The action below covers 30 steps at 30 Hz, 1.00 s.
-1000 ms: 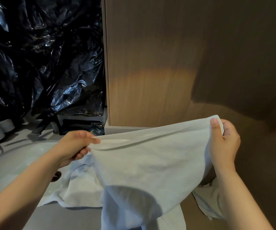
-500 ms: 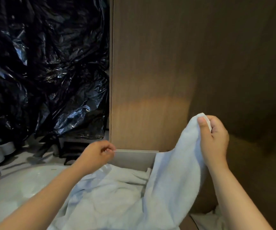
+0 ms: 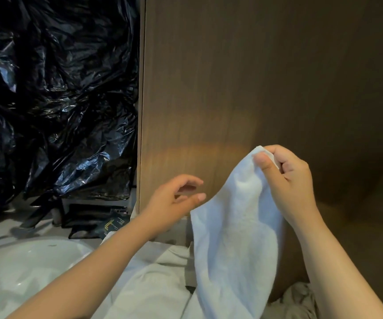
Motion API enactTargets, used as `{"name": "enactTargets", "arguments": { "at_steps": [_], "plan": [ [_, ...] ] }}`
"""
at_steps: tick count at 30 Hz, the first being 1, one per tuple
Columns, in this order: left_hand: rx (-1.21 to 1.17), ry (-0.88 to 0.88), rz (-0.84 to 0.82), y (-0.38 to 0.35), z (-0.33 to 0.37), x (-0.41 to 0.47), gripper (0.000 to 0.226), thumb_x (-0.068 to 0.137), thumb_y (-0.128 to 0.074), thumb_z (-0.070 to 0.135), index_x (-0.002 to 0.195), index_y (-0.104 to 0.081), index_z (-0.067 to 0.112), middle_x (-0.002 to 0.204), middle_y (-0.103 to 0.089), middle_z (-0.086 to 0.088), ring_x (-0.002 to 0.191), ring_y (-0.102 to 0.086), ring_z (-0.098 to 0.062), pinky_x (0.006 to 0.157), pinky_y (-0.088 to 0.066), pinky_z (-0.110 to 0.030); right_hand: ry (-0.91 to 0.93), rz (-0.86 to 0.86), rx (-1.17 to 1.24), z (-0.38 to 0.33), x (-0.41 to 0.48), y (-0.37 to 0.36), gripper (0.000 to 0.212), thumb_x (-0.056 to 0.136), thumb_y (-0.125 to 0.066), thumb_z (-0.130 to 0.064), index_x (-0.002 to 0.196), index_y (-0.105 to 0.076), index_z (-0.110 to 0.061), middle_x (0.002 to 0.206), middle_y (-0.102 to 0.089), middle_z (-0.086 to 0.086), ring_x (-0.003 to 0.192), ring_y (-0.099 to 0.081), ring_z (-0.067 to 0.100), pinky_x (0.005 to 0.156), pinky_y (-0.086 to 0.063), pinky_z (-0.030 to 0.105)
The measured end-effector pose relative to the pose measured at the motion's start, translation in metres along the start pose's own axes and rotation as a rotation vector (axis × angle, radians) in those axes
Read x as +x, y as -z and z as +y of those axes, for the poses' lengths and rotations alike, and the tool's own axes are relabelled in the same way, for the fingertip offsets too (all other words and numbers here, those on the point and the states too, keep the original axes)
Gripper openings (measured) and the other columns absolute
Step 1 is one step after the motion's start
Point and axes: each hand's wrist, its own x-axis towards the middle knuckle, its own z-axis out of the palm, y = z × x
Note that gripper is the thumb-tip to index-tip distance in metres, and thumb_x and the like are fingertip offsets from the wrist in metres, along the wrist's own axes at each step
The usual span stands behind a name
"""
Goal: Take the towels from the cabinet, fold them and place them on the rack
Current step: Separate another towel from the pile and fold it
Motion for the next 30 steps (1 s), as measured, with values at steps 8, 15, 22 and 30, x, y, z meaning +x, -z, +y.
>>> {"name": "enactTargets", "arguments": {
  "at_steps": [8, 15, 22, 30],
  "plan": [
    [-0.097, -0.160, -0.053, -0.016, 0.040, 0.025, 0.019, 0.094, -0.060, 0.024, 0.111, -0.063, 0.016, 0.106, -0.065, 0.016, 0.099, -0.059, 0.004, 0.088, -0.046, -0.014, 0.058, -0.036, 0.049, -0.017, 0.010, 0.007, 0.012, 0.097, -0.055, -0.035, 0.087, -0.063, -0.034, 0.083, -0.066, -0.023, 0.087, -0.065, 0.003, 0.066, -0.047, 0.007],
    [0.104, -0.111, -0.253, -0.014, 0.020, 0.012, 0.045, 0.093, -0.058, 0.039, 0.075, -0.058, -0.003, 0.070, -0.049, -0.015, 0.062, -0.043, -0.012, 0.062, -0.035, -0.026, 0.024, 0.105, 0.006, -0.009, 0.010, 0.016, 0.017, 0.098, -0.055, -0.036, 0.081, -0.060, -0.035, 0.078, -0.063, -0.028, 0.084, -0.063, -0.002, 0.062, -0.045, 0.003],
    [0.385, 0.072, -0.368, -0.002, -0.037, -0.012, 0.048, 0.098, -0.049, 0.041, 0.081, -0.060, -0.002, 0.080, -0.057, -0.009, 0.067, -0.049, -0.013, 0.062, -0.036, -0.025, -0.018, 0.250, -0.020, 0.001, 0.007, 0.031, 0.023, 0.100, -0.054, -0.034, 0.077, -0.058, -0.033, 0.071, -0.060, -0.028, 0.075, -0.061, -0.004, 0.060, -0.043, 0.002],
    [0.508, 0.139, -0.145, 0.057, -0.064, -0.002, 0.043, 0.095, -0.054, 0.041, 0.076, -0.068, 0.005, 0.077, -0.064, -0.011, 0.072, -0.061, -0.024, 0.067, -0.049, -0.033, -0.097, 0.369, -0.129, 0.021, -0.003, 0.047, 0.028, 0.101, -0.052, -0.034, 0.074, -0.057, -0.027, 0.067, -0.057, -0.015, 0.066, -0.055, -0.001, 0.055, -0.040, 0.003]
  ]
}}
